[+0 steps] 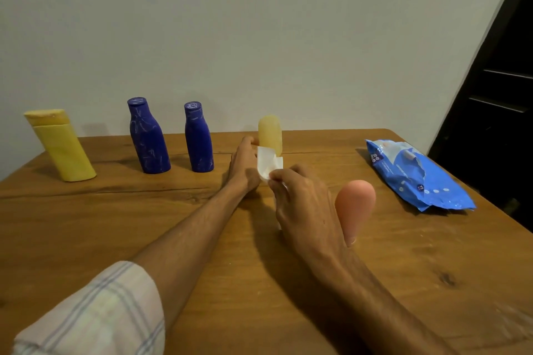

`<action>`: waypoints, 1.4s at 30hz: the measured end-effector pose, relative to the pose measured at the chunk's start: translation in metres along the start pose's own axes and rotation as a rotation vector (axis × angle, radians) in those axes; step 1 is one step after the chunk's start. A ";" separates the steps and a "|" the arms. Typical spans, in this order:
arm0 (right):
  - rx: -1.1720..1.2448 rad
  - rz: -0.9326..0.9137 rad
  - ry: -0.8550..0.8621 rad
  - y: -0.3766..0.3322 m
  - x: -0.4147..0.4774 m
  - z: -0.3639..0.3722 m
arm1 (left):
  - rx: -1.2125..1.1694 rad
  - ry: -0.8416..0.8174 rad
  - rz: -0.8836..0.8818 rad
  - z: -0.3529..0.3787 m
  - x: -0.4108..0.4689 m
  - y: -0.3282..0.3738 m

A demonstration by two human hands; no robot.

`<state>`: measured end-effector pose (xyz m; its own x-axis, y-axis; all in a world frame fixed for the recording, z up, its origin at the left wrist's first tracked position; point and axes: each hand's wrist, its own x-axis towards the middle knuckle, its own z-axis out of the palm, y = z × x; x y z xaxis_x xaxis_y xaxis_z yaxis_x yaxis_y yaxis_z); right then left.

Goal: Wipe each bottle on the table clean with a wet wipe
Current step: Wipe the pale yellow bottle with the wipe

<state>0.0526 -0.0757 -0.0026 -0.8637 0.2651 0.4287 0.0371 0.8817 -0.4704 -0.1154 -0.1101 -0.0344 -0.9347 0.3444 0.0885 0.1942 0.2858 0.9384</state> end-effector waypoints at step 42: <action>0.233 -0.398 -0.005 -0.051 -0.086 -0.035 | -0.280 -0.233 -0.034 -0.115 -0.262 0.023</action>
<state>0.1427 -0.1293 0.0114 -0.7905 -0.0787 0.6074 -0.4114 0.8029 -0.4315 0.0993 -0.2967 0.0028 -0.8397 0.5430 0.0079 0.0451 0.0553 0.9975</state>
